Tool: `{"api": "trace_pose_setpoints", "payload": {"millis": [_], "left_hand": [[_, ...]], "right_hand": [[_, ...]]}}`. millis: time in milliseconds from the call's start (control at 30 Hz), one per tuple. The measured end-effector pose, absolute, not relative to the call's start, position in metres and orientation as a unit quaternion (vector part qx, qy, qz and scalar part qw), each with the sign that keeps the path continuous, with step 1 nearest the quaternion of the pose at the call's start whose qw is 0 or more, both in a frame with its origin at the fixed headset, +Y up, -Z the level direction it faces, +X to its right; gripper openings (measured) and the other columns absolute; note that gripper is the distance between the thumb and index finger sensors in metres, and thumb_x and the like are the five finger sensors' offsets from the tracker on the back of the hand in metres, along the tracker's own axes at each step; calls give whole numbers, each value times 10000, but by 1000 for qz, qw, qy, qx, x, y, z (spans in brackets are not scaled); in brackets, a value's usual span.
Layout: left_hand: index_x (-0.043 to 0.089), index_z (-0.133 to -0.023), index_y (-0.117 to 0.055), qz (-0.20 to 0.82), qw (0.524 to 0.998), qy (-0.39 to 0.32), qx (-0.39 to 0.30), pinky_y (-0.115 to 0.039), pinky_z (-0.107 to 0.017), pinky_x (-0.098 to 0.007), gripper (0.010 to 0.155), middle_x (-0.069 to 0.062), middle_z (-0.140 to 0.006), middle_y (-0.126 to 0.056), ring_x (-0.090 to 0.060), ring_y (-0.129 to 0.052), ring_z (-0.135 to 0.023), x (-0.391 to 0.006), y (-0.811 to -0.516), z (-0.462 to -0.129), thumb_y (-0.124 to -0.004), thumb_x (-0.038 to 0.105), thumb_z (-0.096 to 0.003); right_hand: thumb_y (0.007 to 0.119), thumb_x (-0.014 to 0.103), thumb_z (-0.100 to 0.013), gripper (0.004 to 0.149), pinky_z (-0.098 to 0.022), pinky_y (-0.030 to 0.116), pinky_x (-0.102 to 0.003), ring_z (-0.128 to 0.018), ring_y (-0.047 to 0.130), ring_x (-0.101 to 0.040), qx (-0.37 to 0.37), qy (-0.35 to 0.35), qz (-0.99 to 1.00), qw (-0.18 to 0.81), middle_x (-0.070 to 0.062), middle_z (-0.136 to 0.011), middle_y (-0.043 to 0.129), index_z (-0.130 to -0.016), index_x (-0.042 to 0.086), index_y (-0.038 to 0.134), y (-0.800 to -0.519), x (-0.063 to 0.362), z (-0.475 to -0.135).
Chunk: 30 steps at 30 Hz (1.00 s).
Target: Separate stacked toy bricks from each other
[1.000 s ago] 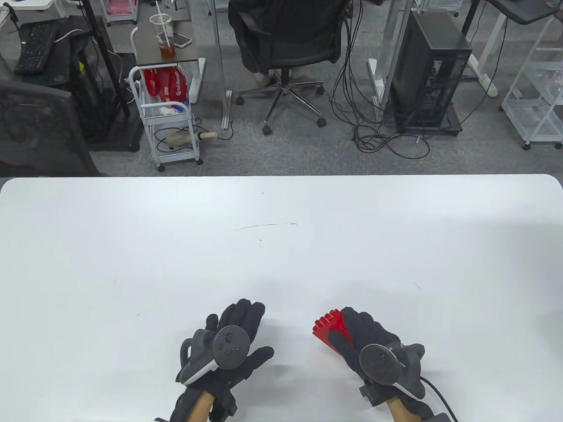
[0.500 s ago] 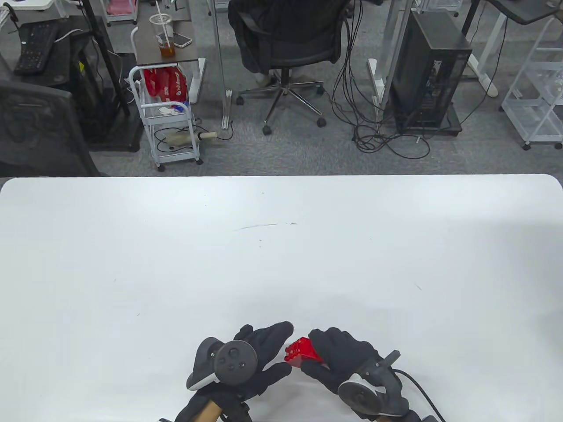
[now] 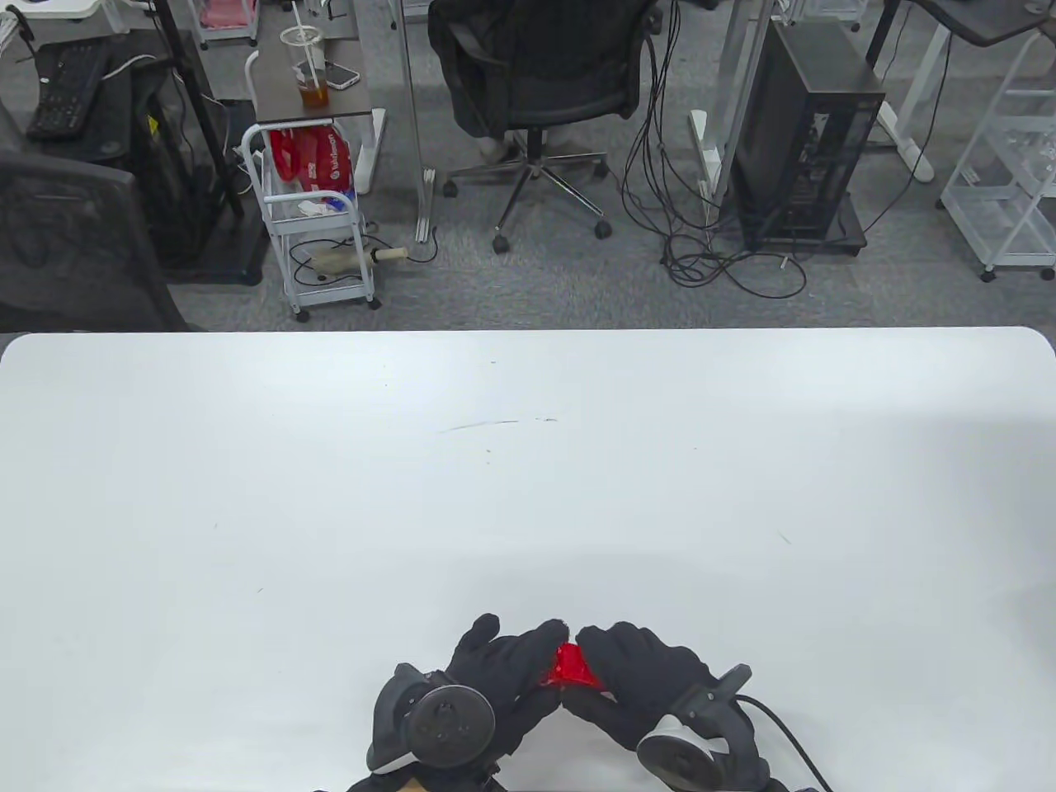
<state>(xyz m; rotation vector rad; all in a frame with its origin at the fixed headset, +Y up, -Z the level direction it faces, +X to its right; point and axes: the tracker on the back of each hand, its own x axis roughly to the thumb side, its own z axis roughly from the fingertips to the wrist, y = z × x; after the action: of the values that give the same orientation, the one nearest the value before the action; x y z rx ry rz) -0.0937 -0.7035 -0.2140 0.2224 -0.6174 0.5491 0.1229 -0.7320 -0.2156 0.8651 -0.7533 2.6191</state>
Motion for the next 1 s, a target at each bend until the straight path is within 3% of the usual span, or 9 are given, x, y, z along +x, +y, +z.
{"api": "trace_pose_setpoints", "payload": {"millis": [267, 333, 367, 433, 533, 633, 1000], "left_hand": [[156, -1054, -652, 242, 918, -288, 128, -647, -740, -585, 728, -22, -973, -917, -215, -1049, -785, -89, -706, -213, -808, 448, -405], [154, -1038, -678, 238, 918, -270, 167, -665, -736, -570, 724, -39, -951, -931, -226, -1053, -759, -92, -705, -210, -841, 454, -399], [158, -1031, -688, 211, 919, -271, 195, -673, -733, -563, 723, -37, -940, -939, -220, -1061, -746, -91, -703, -209, -845, 461, -394], [177, -1037, -678, 174, 933, -253, 186, -670, -741, -557, 723, -9, -952, -931, -196, -1056, -765, -94, -700, -210, -831, 475, -396], [206, -1055, -652, 225, 922, -250, 190, -633, -756, -573, 724, 5, -987, -906, -203, -1025, -803, -108, -698, -215, -826, 466, -401], [235, -1071, -625, 224, 929, -195, 221, -627, -759, -570, 721, 23, -1010, -885, -200, -1002, -825, -129, -698, -222, -803, 471, -414], [306, -1109, -528, 245, 944, -28, 221, -584, -777, -578, 703, 35, -1114, -743, -257, -839, -957, -202, -706, -250, -772, 400, -457]], "right_hand": [[544, 665, -491, 637, -153, 889, -409, -404, 1009, -254, 291, -240, 913, 153, -55, -697, 854, -957, 246, 656, -737, 124, -221], [556, 658, -497, 638, -140, 887, -403, -390, 1009, -257, 273, -236, 920, 154, -64, -687, 859, -954, 228, 667, -737, 122, -223], [552, 664, -496, 637, -146, 889, -398, -396, 1009, -251, 271, -232, 922, 151, -56, -692, 857, -956, 236, 663, -736, 123, -222], [551, 668, -495, 637, -145, 891, -393, -395, 1012, -245, 270, -235, 921, 151, -50, -691, 859, -954, 242, 665, -735, 123, -223], [551, 671, -494, 637, -146, 893, -390, -395, 1014, -241, 265, -232, 924, 149, -46, -692, 861, -955, 247, 666, -736, 124, -224], [550, 674, -493, 638, -151, 894, -389, -401, 1014, -240, 264, -229, 924, 157, -41, -695, 861, -957, 252, 665, -735, 125, -226], [546, 679, -491, 640, -165, 896, -388, -412, 1015, -235, 271, -210, 922, 180, -34, -705, 861, -964, 263, 654, -733, 125, -227]]}}
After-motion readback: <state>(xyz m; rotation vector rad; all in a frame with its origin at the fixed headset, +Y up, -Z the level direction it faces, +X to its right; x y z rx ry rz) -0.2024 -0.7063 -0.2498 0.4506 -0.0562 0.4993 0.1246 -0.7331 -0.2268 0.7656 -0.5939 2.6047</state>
